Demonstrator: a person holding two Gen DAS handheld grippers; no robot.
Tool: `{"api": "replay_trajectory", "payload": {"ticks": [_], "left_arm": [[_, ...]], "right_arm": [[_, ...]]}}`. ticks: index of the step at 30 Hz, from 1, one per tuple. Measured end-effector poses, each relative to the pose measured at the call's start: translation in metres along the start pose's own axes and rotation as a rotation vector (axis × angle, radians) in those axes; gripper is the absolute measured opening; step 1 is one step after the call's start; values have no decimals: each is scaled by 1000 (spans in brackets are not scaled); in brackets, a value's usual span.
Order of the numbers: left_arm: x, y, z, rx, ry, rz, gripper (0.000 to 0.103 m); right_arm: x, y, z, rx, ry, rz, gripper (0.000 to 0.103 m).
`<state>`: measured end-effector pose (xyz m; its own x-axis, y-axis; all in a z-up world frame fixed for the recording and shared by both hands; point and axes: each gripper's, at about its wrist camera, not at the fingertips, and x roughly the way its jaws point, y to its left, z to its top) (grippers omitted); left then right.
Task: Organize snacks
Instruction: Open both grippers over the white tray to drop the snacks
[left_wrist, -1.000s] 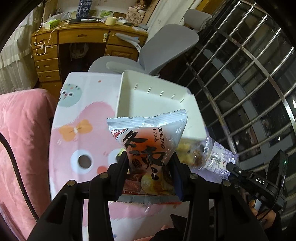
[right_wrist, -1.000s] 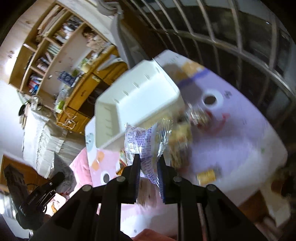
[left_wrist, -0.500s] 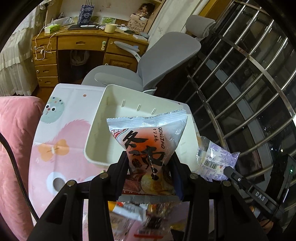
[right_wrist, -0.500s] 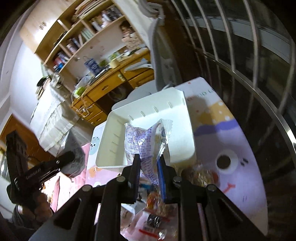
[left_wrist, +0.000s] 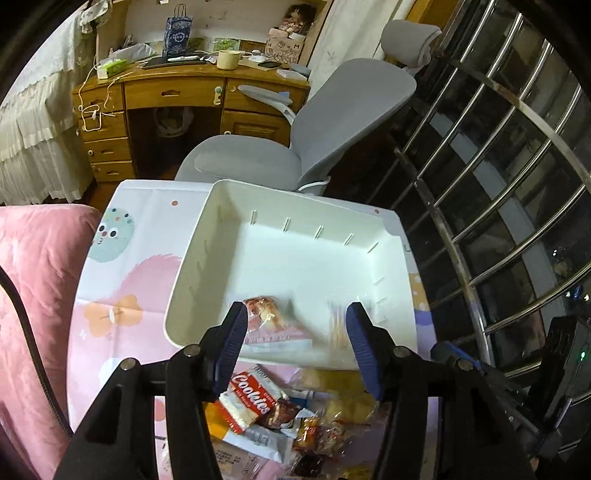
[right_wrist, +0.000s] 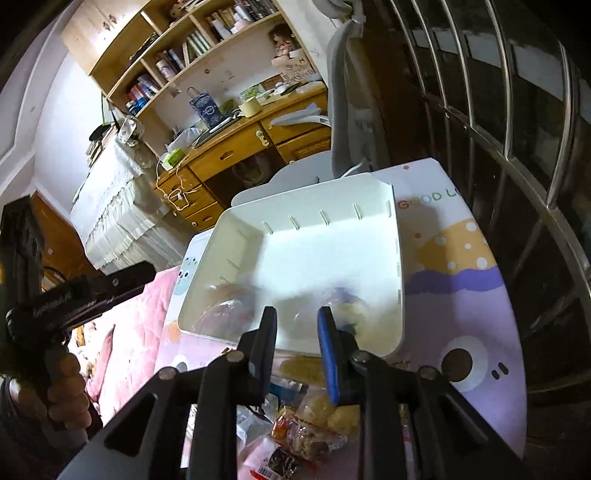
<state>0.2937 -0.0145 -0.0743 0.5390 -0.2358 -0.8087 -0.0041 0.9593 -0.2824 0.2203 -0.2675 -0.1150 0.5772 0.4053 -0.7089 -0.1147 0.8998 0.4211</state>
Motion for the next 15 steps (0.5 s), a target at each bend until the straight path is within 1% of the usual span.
{"api": "replay_trajectory", "payload": {"ticks": [7, 12, 15], "left_arm": [[-9, 12, -7, -14, 32, 29, 55], [-23, 23, -17, 12, 34, -6, 55], [-33, 30, -25, 43, 52, -24, 55]], "right_arm": [[-5, -2, -6, 46, 5, -9, 31], [-18, 5, -17, 58, -6, -25, 32], [-31, 12, -29, 70, -26, -44, 32]]}}
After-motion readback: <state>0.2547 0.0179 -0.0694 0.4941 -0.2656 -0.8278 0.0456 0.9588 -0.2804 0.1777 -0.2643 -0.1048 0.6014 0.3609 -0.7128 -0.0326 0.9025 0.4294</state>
